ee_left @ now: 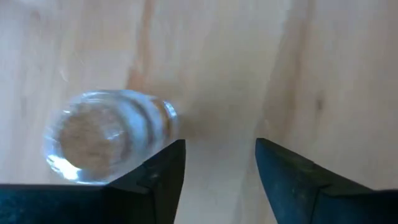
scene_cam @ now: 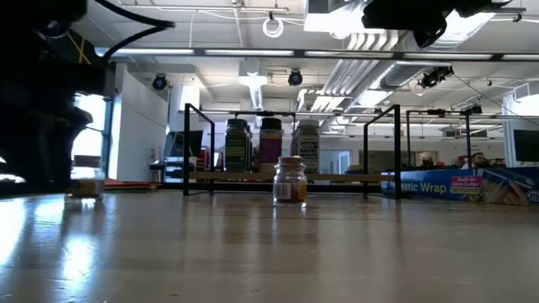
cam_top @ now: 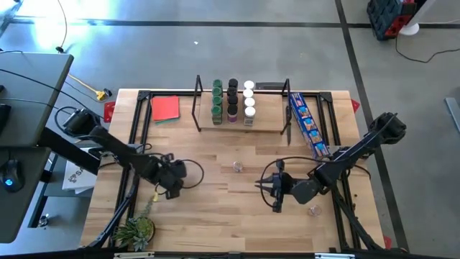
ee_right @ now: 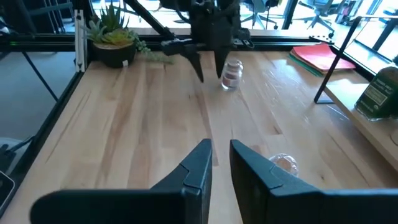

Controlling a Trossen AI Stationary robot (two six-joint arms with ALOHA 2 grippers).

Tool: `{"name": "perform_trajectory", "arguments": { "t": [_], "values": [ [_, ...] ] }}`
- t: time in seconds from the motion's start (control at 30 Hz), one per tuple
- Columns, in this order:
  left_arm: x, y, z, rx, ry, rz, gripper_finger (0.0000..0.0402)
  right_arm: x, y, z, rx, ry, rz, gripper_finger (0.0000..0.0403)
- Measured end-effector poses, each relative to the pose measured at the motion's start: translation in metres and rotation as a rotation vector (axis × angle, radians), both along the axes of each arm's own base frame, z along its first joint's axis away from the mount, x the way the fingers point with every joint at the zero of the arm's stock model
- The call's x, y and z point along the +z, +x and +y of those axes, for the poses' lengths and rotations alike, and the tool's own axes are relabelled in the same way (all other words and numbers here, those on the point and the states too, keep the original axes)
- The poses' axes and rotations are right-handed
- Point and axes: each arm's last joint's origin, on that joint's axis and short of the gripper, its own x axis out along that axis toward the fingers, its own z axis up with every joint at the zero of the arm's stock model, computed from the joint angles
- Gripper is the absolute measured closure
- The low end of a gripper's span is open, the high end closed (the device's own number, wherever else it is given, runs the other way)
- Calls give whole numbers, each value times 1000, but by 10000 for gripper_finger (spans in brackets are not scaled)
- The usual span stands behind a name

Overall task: Shelf spices
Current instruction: Put the top left brown seasoning bottle on the shelf

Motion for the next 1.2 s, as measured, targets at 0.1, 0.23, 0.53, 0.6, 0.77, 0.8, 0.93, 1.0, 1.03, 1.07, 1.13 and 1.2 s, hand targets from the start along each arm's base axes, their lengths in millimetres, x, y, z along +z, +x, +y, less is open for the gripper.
{"name": "perform_trajectory", "arguments": {
  "t": [0.1, 0.23, 0.53, 0.6, 0.77, 0.8, 0.93, 1.0, 1.03, 1.07, 1.13, 1.2],
  "values": [
    [-2, 2, 2, -11, -36, 31, 231, 1, 0, 0, 0, 4, -6, 353],
    [-4, -14, 8, -4, -33, 225, 236, 1, 0, 0, 0, 5, -6, 353],
    [-3, -4, 30, -119, 230, 177, 249, 1, 1, 0, -2, 7, -11, 353],
    [-3, 6, 31, -180, 223, 116, 260, 1, 1, 0, -2, 8, -12, 353],
    [-6, 38, 25, -411, 253, -83, 287, 1, 1, 0, -4, 13, -13, 353],
    [-7, 45, 22, -461, 269, -127, 291, 1, 1, 0, -5, 15, -13, 353],
    [-12, 72, 14, -521, 307, -293, 297, 1, 1, 0, -9, 26, -14, 353],
    [-12, 81, 10, -505, 273, -295, 298, 1, 1, 0, -13, 37, -15, 353],
    [-12, 83, 8, -493, 257, -278, 298, 1, 1, 0, -15, 42, -15, 353],
    [-12, 84, 7, -478, 245, -247, 298, 1, 1, 0, -17, 48, -16, 353],
    [-13, 85, 8, -427, 241, -168, 298, 1, 1, 0, -17, 49, -16, 353],
    [-18, 86, 15, -369, 243, -105, 298, 1, 1, -1, -19, 48, -17, 353]
  ]
}}
